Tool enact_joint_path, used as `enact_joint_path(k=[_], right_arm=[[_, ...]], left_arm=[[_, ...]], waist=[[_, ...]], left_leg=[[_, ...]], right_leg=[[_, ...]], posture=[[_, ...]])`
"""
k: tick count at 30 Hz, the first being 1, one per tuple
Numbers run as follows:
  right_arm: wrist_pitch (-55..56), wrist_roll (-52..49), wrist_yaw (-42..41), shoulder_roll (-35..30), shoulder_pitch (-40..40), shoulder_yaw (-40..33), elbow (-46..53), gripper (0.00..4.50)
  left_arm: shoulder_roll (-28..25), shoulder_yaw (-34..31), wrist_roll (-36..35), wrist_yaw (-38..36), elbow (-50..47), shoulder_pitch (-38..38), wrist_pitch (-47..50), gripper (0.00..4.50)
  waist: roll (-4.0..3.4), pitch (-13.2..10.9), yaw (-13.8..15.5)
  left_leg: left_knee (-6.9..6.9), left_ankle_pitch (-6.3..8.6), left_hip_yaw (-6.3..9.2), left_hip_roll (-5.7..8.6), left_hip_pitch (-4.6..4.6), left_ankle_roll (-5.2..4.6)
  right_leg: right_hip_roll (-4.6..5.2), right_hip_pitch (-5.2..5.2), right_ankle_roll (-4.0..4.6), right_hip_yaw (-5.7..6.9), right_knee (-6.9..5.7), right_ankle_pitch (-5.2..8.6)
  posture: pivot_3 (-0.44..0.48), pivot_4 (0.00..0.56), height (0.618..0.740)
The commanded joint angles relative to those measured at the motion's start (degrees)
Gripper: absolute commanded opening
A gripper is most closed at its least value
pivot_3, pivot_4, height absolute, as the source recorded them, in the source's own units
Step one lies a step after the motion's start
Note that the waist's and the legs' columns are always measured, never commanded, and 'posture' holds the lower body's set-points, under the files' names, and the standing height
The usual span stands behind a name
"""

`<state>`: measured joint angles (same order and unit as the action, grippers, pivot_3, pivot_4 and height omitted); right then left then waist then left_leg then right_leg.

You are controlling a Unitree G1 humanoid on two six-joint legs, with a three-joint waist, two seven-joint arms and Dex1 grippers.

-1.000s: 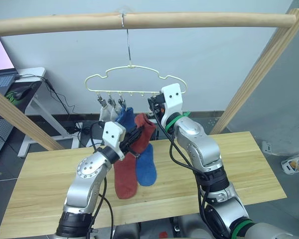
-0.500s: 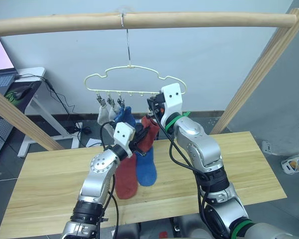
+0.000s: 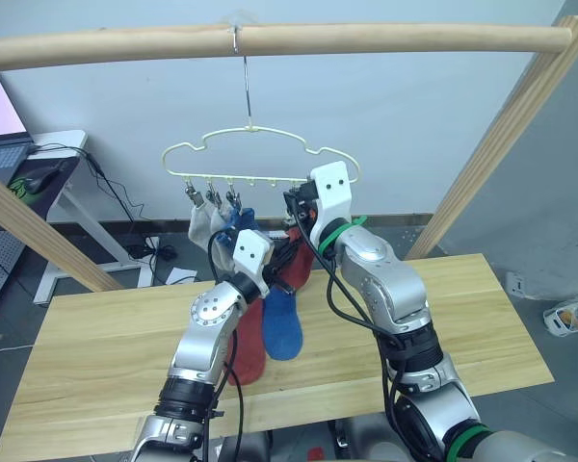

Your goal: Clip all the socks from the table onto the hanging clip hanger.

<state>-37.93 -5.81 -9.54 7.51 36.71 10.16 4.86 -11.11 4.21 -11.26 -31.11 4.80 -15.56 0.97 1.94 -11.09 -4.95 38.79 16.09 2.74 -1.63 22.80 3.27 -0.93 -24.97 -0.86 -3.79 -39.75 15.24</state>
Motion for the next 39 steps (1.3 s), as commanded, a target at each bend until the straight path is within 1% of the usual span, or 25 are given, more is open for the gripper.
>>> enact_joint_path(k=[1, 8, 15, 24, 25, 26, 30, 33, 35, 37, 38, 39], right_arm=[[1.4, -0.5, 0.3, 0.7, 0.6, 0.1, 3.2, 0.01], [2.2, -0.2, -0.1, 0.3, 0.6, 0.5, 3.0, 0.01], [1.9, -0.2, -0.3, 0.1, 0.4, 0.8, 3.1, 0.01], [1.5, -0.9, -0.2, 0.6, 0.1, 0.4, 3.4, 0.01], [1.5, -1.0, -0.2, 0.7, 0.0, 0.3, 3.4, 0.73], [1.4, -1.1, -0.2, 0.8, 0.0, 0.2, 3.5, 0.96], [1.2, -1.3, -0.3, 0.9, -0.1, 0.1, 3.7, 2.56], [0.2, -2.0, -1.0, 0.5, -0.5, -0.1, 4.7, 3.63], [-0.8, -2.7, -2.1, -0.2, -1.0, -0.1, 5.9, 3.63], [-1.9, -3.3, -2.8, -1.0, -1.7, 0.1, 7.2, 3.66], [-2.5, -3.6, -3.2, -1.5, -2.1, 0.2, 7.9, 3.66], [-3.0, -3.8, -3.5, -1.9, -2.4, 0.2, 8.4, 3.66]], left_arm=[[0.2, -0.8, -1.1, -0.2, -2.8, -0.3, -0.8, 0.0], [0.4, -1.0, -1.6, 0.2, -3.4, 0.6, -0.9, 0.0], [1.9, -1.1, -2.9, 1.7, -4.6, -0.9, 0.3, 0.0], [2.0, -1.3, -3.4, 2.3, -4.9, -1.5, 1.1, 0.0], [2.0, -1.3, -3.3, 2.3, -4.9, -1.4, 1.1, 0.0], [2.0, -1.3, -3.3, 2.3, -4.8, -1.4, 1.1, 0.0], [1.9, -1.2, -3.1, 2.4, -4.7, -1.3, 1.1, 0.0], [1.7, -0.8, -2.8, 1.9, -4.6, -1.2, 1.2, 0.0], [1.4, -0.7, -2.5, 1.8, -4.7, -1.0, 0.9, 0.0], [0.9, -0.9, -2.3, 1.8, -4.7, -0.7, 1.1, 0.58], [0.5, -0.9, -2.6, 1.2, -4.8, -0.6, 1.2, 0.76], [0.3, -0.9, -2.7, 0.8, -4.8, -0.6, 1.3, 1.04]], waist=[[0.0, 0.0, 0.0], [0.0, 0.0, 0.0], [0.0, 0.0, 0.1], [0.0, 0.0, 0.0], [0.0, 0.0, 0.0], [0.0, 0.0, 0.0], [0.0, 0.0, 0.1], [0.0, 0.0, 0.1], [0.0, 0.0, 0.1], [0.0, 0.0, 0.1], [0.0, 0.0, 0.1], [0.0, 0.0, 0.1]], left_leg=[[0.0, 0.0, 0.0, 0.0, 0.0, 0.0], [0.0, 0.0, 0.01, 0.0, 0.0, 0.0], [0.0, 0.0, 0.01, -0.01, 0.02, 0.0], [0.0, 0.0, 0.01, 0.01, 0.02, 0.0], [0.0, 0.0, 0.01, 0.01, 0.02, 0.0], [0.0, 0.0, 0.01, 0.0, 0.02, 0.0], [-0.01, 0.0, 0.0, 0.01, 0.02, 0.0], [0.0, 0.0, 0.0, 0.02, 0.03, 0.0], [0.0, 0.0, 0.01, 0.01, 0.03, 0.0], [-0.01, 0.0, 0.02, 0.01, 0.05, 0.0], [-0.01, 0.0, 0.03, 0.0, 0.05, 0.0], [-0.01, 0.0, 0.02, 0.0, 0.05, 0.0]], right_leg=[[0.0, 0.0, 0.0, 0.0, 0.0, 0.0], [0.0, 0.0, 0.0, 0.0, 0.01, 0.0], [0.0, 0.0, 0.0, 0.0, 0.02, 0.0], [0.0, 0.0, 0.0, 0.0, 0.02, 0.0], [0.0, 0.0, 0.0, -0.01, 0.03, 0.0], [0.0, 0.0, 0.0, 0.0, 0.03, 0.0], [0.0, 0.0, 0.0, 0.0, 0.04, 0.0], [0.0, 0.0, 0.0, 0.01, 0.05, 0.0], [0.0, 0.01, 0.0, 0.01, 0.06, 0.0], [0.0, 0.01, 0.0, 0.0, 0.09, 0.0], [0.0, 0.01, 0.0, 0.0, 0.1, 0.0], [0.0, 0.01, 0.0, 0.01, 0.1, 0.0]], posture=[[-0.073, 0.178, 0.74], [-0.068, 0.173, 0.74], [-0.067, 0.173, 0.74], [-0.065, 0.171, 0.74], [-0.065, 0.171, 0.74], [-0.065, 0.171, 0.74], [-0.065, 0.171, 0.74], [-0.065, 0.171, 0.74], [-0.065, 0.171, 0.74], [-0.066, 0.173, 0.74], [-0.066, 0.173, 0.74], [-0.066, 0.173, 0.74]])
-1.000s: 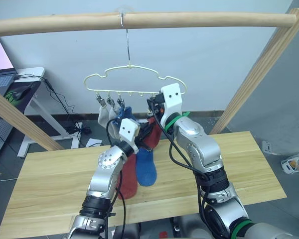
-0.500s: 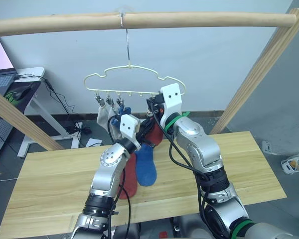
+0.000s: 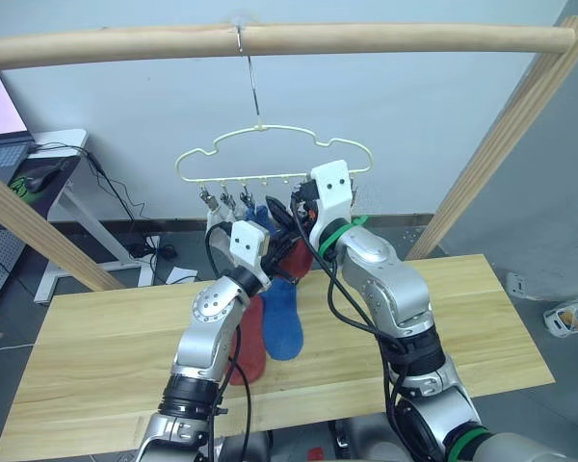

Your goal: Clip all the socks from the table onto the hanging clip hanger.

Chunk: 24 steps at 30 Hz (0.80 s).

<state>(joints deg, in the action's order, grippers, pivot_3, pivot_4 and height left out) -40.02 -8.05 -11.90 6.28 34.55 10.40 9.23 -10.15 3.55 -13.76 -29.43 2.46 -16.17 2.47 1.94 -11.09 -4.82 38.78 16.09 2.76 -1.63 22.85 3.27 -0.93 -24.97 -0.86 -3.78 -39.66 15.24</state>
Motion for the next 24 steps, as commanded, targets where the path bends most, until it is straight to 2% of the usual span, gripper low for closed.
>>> enact_joint_path(k=[1, 12, 20, 24], right_arm=[[-1.3, -1.7, -1.4, -1.0, -0.5, 0.0, 4.5, 3.66], [-4.5, -3.1, -6.1, -8.0, -3.3, 3.0, 11.7, 3.66], [-4.5, -6.0, -11.4, -14.3, -6.9, 3.2, 20.2, 3.66], [-5.1, -7.2, -11.5, -16.5, -9.0, 2.4, 23.2, 3.66]], left_arm=[[-0.9, -0.2, -0.3, -1.1, -2.6, 0.0, -0.1, 1.35], [-3.2, 0.1, -0.2, -3.4, -3.9, 1.0, 1.3, 4.49], [-7.3, 0.1, -0.1, -6.0, -5.7, 1.4, 1.7, 4.49], [-11.6, -1.5, -2.8, -9.2, -10.2, 3.0, 5.1, 4.49]], waist=[[0.0, 0.0, 0.0], [0.0, 0.0, 0.0], [0.0, 0.0, 0.0], [-0.01, 0.0, -0.1]], left_leg=[[0.0, 0.0, 0.01, 0.0, 0.0, 0.0], [-0.01, 0.0, 0.0, 0.03, 0.0, 0.0], [-0.02, 0.0, 0.0, 0.05, 0.01, 0.0], [-0.04, 0.0, 0.01, 0.03, 0.0, 0.0]], right_leg=[[0.0, 0.0, 0.0, 0.0, 0.0, 0.0], [-0.01, 0.01, 0.0, 0.04, 0.04, 0.0], [-0.01, 0.04, -0.01, 0.05, 0.13, 0.0], [-0.02, 0.05, -0.02, 0.04, 0.16, 0.01]], posture=[[-0.066, 0.173, 0.74], [-0.067, 0.171, 0.74], [-0.076, 0.174, 0.74], [-0.087, 0.178, 0.74]])
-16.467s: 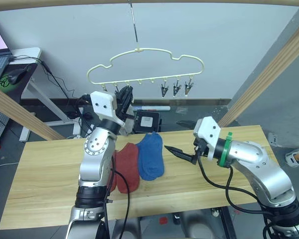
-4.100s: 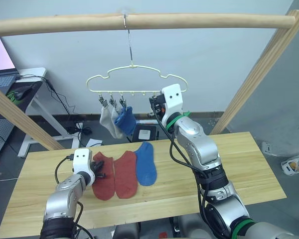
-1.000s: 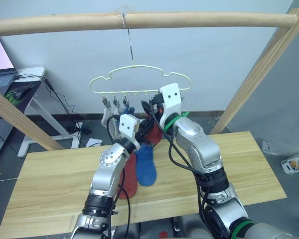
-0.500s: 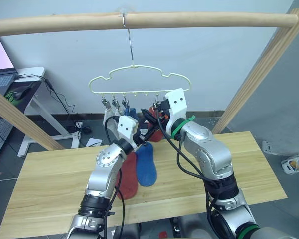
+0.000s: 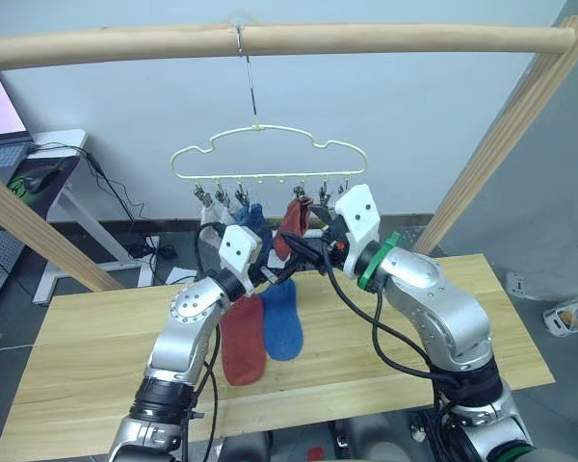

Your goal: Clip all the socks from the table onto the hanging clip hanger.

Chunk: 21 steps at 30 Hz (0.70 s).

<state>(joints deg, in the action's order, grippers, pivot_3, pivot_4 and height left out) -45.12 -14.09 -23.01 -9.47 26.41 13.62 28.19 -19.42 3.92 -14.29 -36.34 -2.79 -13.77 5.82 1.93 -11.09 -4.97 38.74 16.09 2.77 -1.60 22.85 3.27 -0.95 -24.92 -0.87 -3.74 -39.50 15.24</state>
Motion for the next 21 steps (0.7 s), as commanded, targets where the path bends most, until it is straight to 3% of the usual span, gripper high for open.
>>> enact_joint_path(k=[1, 8, 11, 14, 21], right_arm=[[0.0, -1.0, 0.1, -1.0, -1.4, -1.0, 4.6, 3.66], [0.2, 0.8, 5.7, -0.8, -4.6, -2.8, 5.3, 3.66], [0.5, 1.4, 7.6, -0.2, -5.1, -2.7, 4.7, 3.09], [0.8, 2.2, 8.9, 0.4, -5.1, -2.5, 3.7, 2.13], [2.0, 5.0, 12.8, 3.0, -3.3, -2.9, -0.9, 2.13]], left_arm=[[-3.7, -2.1, -2.9, -3.2, -6.3, 1.1, 2.6, 4.49], [-13.3, -5.9, -9.5, -10.2, -15.2, 4.4, 9.6, 4.49], [-15.8, -7.9, -11.9, -11.8, -17.2, 5.2, 11.6, 4.5], [-17.4, -9.5, -13.7, -12.2, -18.7, 5.3, 13.4, 4.5], [-20.5, -12.5, -18.2, -12.9, -22.2, 5.5, 18.4, 4.5]], waist=[[0.0, 0.0, 0.0], [-0.09, -0.1, 0.0], [-0.13, -0.1, 0.0], [-0.13, -0.1, 0.0], [-0.13, -0.1, 0.0]], left_leg=[[0.0, 0.0, 0.02, -0.01, 0.0, 0.0], [0.0, 0.0, -0.01, -0.04, -0.02, 0.0], [-0.01, 0.0, -0.01, -0.05, -0.01, 0.0], [0.0, 0.0, -0.02, -0.05, -0.01, 0.0], [-0.01, 0.0, -0.03, -0.05, -0.01, 0.0]], right_leg=[[0.0, 0.01, 0.0, 0.0, 0.0, 0.0], [-0.02, 0.01, -0.25, -0.01, 0.05, 0.15], [-0.01, 0.01, -0.26, -0.03, 0.11, 0.15], [-0.01, 0.01, -0.26, -0.04, 0.13, 0.15], [-0.01, 0.0, -0.26, -0.07, 0.16, 0.15]], posture=[[-0.09, 0.18, 0.74], [-0.087, 0.182, 0.74], [-0.085, 0.179, 0.74], [-0.077, 0.176, 0.74], [-0.065, 0.169, 0.74]])
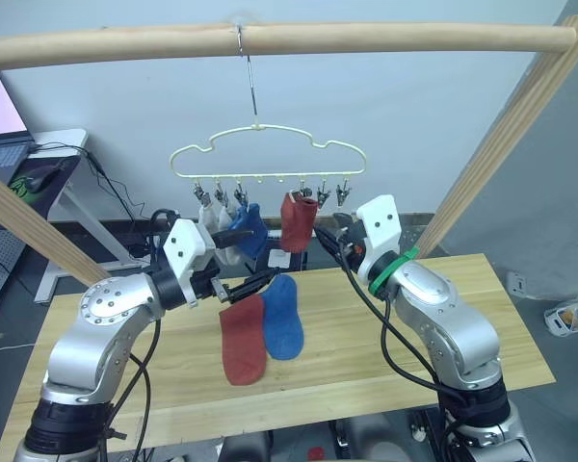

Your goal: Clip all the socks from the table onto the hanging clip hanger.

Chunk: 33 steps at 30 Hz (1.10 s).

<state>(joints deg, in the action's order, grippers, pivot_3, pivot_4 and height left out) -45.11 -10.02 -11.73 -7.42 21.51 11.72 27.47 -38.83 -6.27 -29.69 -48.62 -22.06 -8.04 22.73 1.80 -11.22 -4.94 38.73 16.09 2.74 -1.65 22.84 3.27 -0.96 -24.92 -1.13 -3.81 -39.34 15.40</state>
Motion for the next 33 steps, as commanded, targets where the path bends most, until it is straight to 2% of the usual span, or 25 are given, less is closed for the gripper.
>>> enact_joint_path(k=[1, 10, 33], right_arm=[[2.3, 1.4, 2.1, 1.3, 2.0, -1.0, -1.1, 2.13], [5.1, 3.4, 4.0, 4.5, 5.1, -1.5, -7.8, 2.13], [13.8, 5.9, 5.7, 8.6, 13.2, -3.6, -21.4, 2.13]], left_arm=[[-1.5, -2.8, -3.7, -0.7, -3.3, -0.5, 2.5, 4.5], [-2.6, -3.5, -5.4, -0.6, -3.1, -3.2, 4.7, 4.5], [-2.1, -2.4, -4.0, -0.5, -2.3, -4.8, 4.5, 4.5]], waist=[[0.0, 0.0, 0.0], [0.0, 0.0, 0.0], [0.0, 0.0, 0.1]], left_leg=[[0.0, 0.0, 0.0, 0.0, 0.0, 0.0], [-0.01, 0.0, -0.08, 0.02, 0.01, 0.0], [-0.01, 0.0, -0.09, 0.01, 0.01, 0.0]], right_leg=[[0.0, 0.0, 0.0, 0.0, 0.0, 0.0], [-0.01, 0.0, 0.23, 0.02, 0.01, -0.13], [0.01, -0.02, 0.27, 0.01, -0.07, -0.16]], posture=[[-0.064, 0.169, 0.74], [-0.06, 0.163, 0.74], [-0.052, 0.161, 0.74]])
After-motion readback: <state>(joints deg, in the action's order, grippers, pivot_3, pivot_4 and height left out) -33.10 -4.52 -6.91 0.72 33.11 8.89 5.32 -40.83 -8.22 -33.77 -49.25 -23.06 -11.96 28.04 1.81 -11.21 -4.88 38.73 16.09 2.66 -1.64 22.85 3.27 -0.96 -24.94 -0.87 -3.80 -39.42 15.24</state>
